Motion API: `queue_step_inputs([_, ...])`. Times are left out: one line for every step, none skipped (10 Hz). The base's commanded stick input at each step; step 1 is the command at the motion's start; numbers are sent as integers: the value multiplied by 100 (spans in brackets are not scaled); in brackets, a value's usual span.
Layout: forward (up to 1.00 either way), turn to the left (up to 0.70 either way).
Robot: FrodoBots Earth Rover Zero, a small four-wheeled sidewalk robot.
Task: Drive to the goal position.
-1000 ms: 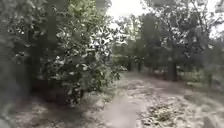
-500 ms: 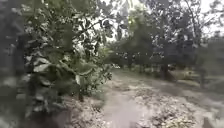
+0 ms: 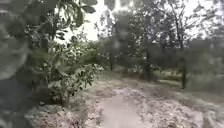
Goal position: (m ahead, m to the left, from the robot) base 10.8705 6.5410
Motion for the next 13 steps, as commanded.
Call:
queue_step_inputs([70, -35])
queue_step_inputs([70, -8])
queue_step_inputs([70, 0])
queue_step_inputs([70, 0])
queue_step_inputs([70, 0])
queue_step_inputs([70, 0])
queue_step_inputs([70, 0])
queue_step_inputs([70, 0])
queue_step_inputs([70, 0])
queue_step_inputs([70, 0])
queue_step_inputs([70, 0])
queue_step_inputs([70, 1])
queue_step_inputs([70, 17])
